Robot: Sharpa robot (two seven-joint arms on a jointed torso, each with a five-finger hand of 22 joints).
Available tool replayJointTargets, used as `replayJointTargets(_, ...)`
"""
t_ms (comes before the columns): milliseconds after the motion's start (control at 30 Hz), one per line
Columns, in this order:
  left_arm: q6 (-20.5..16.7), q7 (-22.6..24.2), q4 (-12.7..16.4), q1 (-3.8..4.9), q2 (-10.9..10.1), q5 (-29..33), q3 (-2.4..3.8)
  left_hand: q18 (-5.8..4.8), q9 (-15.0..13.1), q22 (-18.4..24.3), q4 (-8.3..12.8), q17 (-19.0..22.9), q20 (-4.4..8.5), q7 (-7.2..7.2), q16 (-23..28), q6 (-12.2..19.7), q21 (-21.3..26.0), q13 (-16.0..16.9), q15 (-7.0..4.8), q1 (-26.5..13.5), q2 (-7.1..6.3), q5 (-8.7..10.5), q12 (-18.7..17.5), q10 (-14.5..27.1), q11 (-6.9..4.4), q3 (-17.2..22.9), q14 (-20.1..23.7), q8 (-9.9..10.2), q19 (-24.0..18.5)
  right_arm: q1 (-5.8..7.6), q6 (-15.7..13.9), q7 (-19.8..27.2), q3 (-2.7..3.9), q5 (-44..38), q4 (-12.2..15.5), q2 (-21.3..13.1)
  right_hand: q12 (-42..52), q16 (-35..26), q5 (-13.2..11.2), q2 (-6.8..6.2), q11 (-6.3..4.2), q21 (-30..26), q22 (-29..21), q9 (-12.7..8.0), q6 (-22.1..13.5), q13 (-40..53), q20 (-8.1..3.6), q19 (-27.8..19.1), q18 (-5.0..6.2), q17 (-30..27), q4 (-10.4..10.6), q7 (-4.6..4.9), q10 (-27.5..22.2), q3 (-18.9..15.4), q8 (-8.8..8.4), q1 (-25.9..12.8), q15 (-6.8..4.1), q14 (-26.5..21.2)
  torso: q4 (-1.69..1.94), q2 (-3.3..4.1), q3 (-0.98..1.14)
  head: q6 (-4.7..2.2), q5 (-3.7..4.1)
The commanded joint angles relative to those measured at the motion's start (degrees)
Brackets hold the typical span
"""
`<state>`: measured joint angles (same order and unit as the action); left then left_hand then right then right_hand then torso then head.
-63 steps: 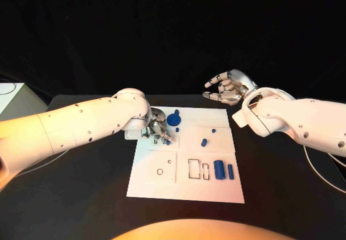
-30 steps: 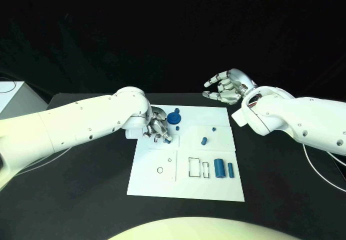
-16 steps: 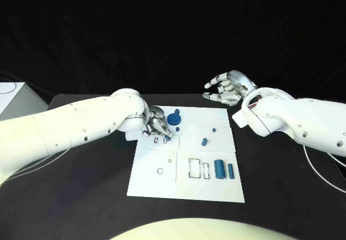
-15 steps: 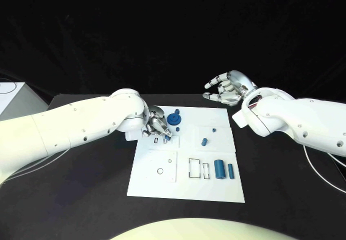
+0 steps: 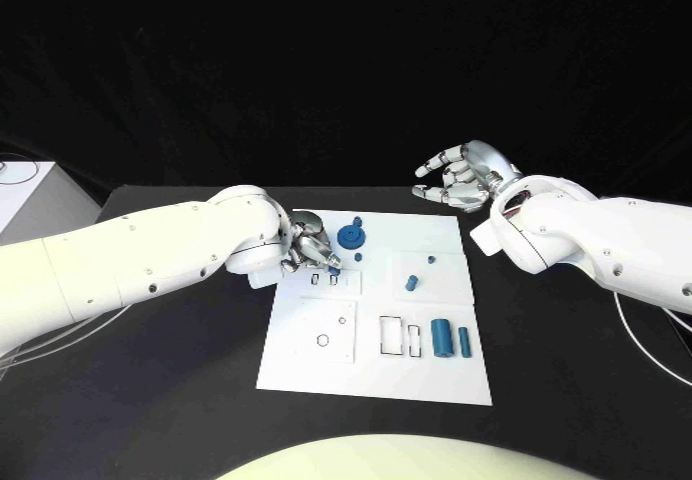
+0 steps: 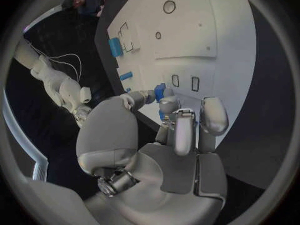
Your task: Assemble the parts on the task board
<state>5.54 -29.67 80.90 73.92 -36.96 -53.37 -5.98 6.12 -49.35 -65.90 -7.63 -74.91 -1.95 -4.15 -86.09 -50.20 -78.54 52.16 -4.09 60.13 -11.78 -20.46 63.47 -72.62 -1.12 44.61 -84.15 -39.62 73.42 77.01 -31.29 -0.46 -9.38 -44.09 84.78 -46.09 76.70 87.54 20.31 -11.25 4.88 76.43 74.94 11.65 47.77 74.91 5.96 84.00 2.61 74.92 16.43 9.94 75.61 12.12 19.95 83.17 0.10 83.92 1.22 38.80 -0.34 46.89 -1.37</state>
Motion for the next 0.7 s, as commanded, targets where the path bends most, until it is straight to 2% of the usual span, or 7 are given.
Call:
replayJointTargets(33, -4.7, 0.9, 1.0, -0.36, -0.4, -2.6, -0.07, -0.67, -0.4, -0.2, 11.4, -8.3, 0.05, 0.99, -0.4, -1.3, -0.4, 0.2, -0.39, 0.1, 0.31, -0.36, 0.4, -0.6, -0.09, 11.1, -4.0, -0.3, 0.3, -0.05, 0.8, 0.2, 0.0, -0.1, 0.0, 0.0, -0.2, -0.4, 0.3, -0.07, 0.07, -0.2, 7.3, -0.1, -0.4, 0.2, 0.41, 0.2, 0.44, 10.0, 0.0, -0.12, -0.5, 0.4, -0.34, -0.8, 0.48, 4.5, 0.19, -0.09, 0.02, 0.19, -0.07)
replayJointTargets(100, -5.5, 1.0, 1.6, -0.71, -0.7, -3.6, -0.19, -0.7, -0.4, -0.3, 11.4, -8.3, 0.08, 1.02, -0.5, -1.4, -0.4, 0.3, -0.41, 0.2, 0.27, -0.45, 0.5, -0.7, -0.12, 11.1, -4.0, -0.3, 0.4, -0.07, 0.8, 0.2, 0.0, -0.1, 0.0, -0.1, -0.2, -0.4, 0.3, -0.07, 0.07, -0.2, 7.3, -0.1, -0.4, 0.2, 0.41, 0.2, 0.44, 10.0, 0.0, -0.12, -0.5, 0.4, -0.34, -0.8, 0.48, 4.5, 0.25, -0.1, 0.0, 0.26, -0.09)
replayJointTargets(367, -7.5, 1.0, 2.7, -2.02, -1.4, -6.9, -0.87, -0.72, -0.4, -0.4, 11.5, -8.4, 0.12, 1.06, -0.5, -1.5, -0.5, 0.3, -0.45, 0.2, 0.2, -0.55, 0.5, -0.8, -0.16, 11.2, -4.1, -0.3, 0.5, -0.13, 0.8, 0.3, -0.01, -0.1, 0.0, -0.1, -0.2, -0.4, 0.3, -0.07, 0.07, -0.2, 7.3, -0.1, -0.4, 0.2, 0.41, 0.2, 0.44, 10.0, 0.0, -0.12, -0.5, 0.4, -0.34, -0.8, 0.48, 4.5, 0.09, -0.03, 0.01, 0.4, -0.41)
replayJointTargets(700, -8.2, 1.1, 2.7, -3.21, -1.3, -9.0, -1.1, -0.76, -0.4, -0.6, 11.6, -8.4, 0.16, 1.11, -0.5, -1.7, -0.6, 0.3, -0.5, 0.2, 0.17, -0.62, 0.5, -0.9, -0.21, 11.3, -4.1, -0.3, 0.7, -0.23, 0.9, 0.3, -0.01, 0.0, 0.0, -0.2, -0.2, -0.4, 0.3, -0.07, 0.07, -0.2, 7.3, -0.1, -0.4, 0.2, 0.41, 0.2, 0.44, 10.0, 0.0, -0.12, -0.5, 0.4, -0.34, -0.8, 0.48, 4.5, 0.05, 0.06, -0.05, 0.35, -0.22)
